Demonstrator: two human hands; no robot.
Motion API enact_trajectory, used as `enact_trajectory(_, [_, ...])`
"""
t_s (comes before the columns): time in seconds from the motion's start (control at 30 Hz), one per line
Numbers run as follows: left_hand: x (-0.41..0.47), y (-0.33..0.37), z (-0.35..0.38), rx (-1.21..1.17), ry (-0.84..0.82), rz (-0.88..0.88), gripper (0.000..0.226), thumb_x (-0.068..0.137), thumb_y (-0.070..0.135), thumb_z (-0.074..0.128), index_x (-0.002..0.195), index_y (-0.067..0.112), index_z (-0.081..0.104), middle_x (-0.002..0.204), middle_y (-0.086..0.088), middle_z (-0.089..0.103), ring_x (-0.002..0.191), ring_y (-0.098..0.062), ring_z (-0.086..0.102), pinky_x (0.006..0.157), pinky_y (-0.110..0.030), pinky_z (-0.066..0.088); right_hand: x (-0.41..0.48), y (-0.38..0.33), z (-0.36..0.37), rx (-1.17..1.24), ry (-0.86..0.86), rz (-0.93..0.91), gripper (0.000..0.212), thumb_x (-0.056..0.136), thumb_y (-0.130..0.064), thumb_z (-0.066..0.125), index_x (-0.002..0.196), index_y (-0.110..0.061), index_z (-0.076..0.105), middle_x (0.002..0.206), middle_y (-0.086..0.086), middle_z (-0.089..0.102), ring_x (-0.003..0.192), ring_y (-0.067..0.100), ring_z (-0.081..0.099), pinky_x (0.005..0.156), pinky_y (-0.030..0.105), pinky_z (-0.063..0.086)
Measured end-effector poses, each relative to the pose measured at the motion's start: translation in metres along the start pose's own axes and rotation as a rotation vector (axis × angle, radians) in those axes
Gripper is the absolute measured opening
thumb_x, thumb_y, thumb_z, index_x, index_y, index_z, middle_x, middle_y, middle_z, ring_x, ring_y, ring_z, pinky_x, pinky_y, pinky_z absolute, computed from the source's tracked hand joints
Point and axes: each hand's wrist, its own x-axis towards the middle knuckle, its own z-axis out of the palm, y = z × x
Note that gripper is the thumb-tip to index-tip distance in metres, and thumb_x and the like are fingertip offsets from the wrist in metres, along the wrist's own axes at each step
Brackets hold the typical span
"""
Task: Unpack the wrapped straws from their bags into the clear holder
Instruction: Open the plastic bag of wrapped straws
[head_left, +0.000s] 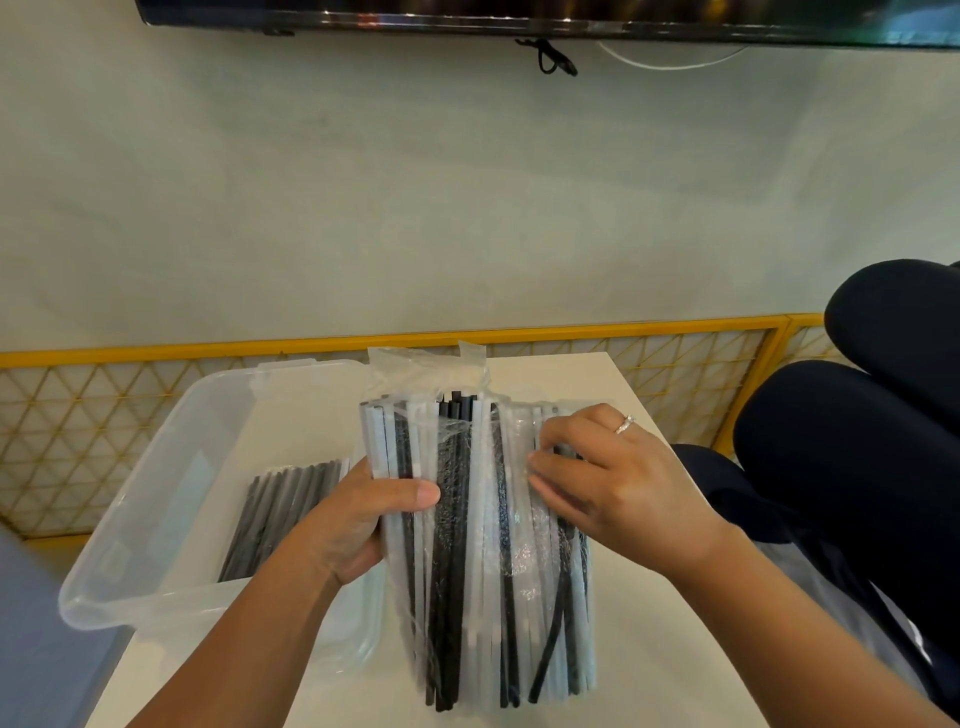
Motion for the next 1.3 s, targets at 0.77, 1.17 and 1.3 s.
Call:
enact_trajectory(0.77, [0.0,-0.013,-0.007,0.081,0.024,-0.075,0.084,0.016,0.012,0.083,0.096,0.004,0.057,0.06,-0.002,0.069,0.057,-0.014,0.068,0.051,-0.025,0.055,0.024,0.008,-0.012,0.723,-0.018,0.799,0.02,0.092,-0.018,0.043,0.075,-0.029,0.046,0.086,-0.014,0.065,0.085,-0.004,0.057,0.071,0.008,0.041])
enact_trajectory(1.17, [-0.007,-0.079,-0.005,0.124,0.221,-0.231,0.055,0.044,0.01,0.09,0.095,0.012,0.07,0.094,-0.009,0.074,0.089,-0.02,0.071,0.093,-0.041,0.049,0.004,0.022,0.025,0.923,-0.225,1.378,0.021,0.095,-0.005,0.028,0.082,-0.013,0.044,0.054,0.005,0.048,0.032,0.009,0.041,0.046,0.027,0.043])
enact_trajectory(1.3, [-0.009,-0.097,-0.01,0.187,0.291,-0.254,0.032,0.071,-0.008,0.072,0.1,0.006,0.069,0.093,-0.01,0.074,0.088,-0.02,0.071,0.094,-0.041,0.05,-0.017,0.009,0.043,0.964,-0.322,1.467,0.022,0.096,-0.008,0.03,0.08,-0.012,0.044,0.055,0.003,0.042,0.034,0.009,0.032,0.047,0.027,0.041])
